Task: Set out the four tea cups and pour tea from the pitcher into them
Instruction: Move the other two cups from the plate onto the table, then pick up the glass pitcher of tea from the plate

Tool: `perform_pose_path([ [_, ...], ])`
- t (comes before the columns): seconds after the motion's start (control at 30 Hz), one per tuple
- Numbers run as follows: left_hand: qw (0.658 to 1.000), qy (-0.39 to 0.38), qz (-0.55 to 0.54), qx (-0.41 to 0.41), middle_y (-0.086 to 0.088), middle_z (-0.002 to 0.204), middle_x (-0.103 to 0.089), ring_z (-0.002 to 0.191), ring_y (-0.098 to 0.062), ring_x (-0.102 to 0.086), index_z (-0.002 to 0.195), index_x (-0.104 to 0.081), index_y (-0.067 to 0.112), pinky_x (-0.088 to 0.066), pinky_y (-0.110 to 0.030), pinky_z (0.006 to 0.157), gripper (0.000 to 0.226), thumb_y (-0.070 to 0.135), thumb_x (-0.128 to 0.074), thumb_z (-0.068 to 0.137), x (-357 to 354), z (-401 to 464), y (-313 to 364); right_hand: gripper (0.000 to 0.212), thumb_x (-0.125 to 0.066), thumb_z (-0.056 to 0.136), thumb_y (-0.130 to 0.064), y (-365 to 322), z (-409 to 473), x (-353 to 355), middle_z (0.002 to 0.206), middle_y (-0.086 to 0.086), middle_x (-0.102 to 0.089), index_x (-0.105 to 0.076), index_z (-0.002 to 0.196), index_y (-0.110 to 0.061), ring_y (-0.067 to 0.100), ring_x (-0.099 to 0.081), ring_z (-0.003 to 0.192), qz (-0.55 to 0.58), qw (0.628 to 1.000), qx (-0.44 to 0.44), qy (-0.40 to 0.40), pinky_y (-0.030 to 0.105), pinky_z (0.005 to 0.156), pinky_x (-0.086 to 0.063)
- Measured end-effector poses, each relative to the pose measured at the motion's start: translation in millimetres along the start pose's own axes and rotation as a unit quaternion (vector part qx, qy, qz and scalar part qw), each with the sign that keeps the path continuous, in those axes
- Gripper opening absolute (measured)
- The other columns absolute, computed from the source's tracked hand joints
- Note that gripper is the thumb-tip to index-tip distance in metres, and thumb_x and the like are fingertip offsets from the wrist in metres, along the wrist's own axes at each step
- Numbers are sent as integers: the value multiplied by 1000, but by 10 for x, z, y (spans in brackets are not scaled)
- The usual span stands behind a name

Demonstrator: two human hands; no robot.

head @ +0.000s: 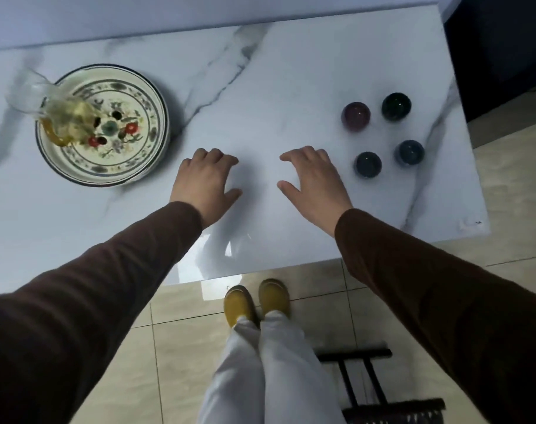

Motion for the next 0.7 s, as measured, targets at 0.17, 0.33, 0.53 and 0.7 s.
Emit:
perform_pose_path([
  [0.17,1000,2,4,8,-4,122,-57,114,-31,-47,130,-52,20,-40,-42,91,55,42,-63,81,84,-193,-387,41,-59,92,-31,-444,219,-272,129,3,-54,-53,130,-17,25,-45,119,19,999,22,-15,35,100,-40],
  [0.33,1000,-3,7,26,-4,121,-56,113,-30,-47,130,-51,20,-40,-42,90,55,43,-62,80,161,-405,-942,43,-59,92,-30,-1037,403,-505,130,4,-53,-51,132,-17,25,-46,119,34,999,29,-23,35,100,-40],
  [0.53,1000,-10,18,11,-5,118,-57,109,-31,-48,128,-53,19,-43,-42,88,55,41,-63,78,333,-670,-1826,42,-58,93,-31,-1883,622,-733,129,5,-54,-51,131,-16,24,-47,118,45,999,23,-16,33,97,-40],
  [0.7,1000,-8,14,8,-4,117,-59,110,-31,-48,125,-56,22,-41,-41,86,49,40,-62,80,513,-838,-2556,40,-55,95,-33,-2470,793,-967,126,4,-55,-52,131,-16,21,-51,115,113,994,4,-13,34,94,-44],
])
Point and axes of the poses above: each hand's wrist, its own z-axis towards the middle knuckle, its own x-axis out of the back of the hand, y = z × x, the point moved 6 cm from there along z, towards the middle knuckle
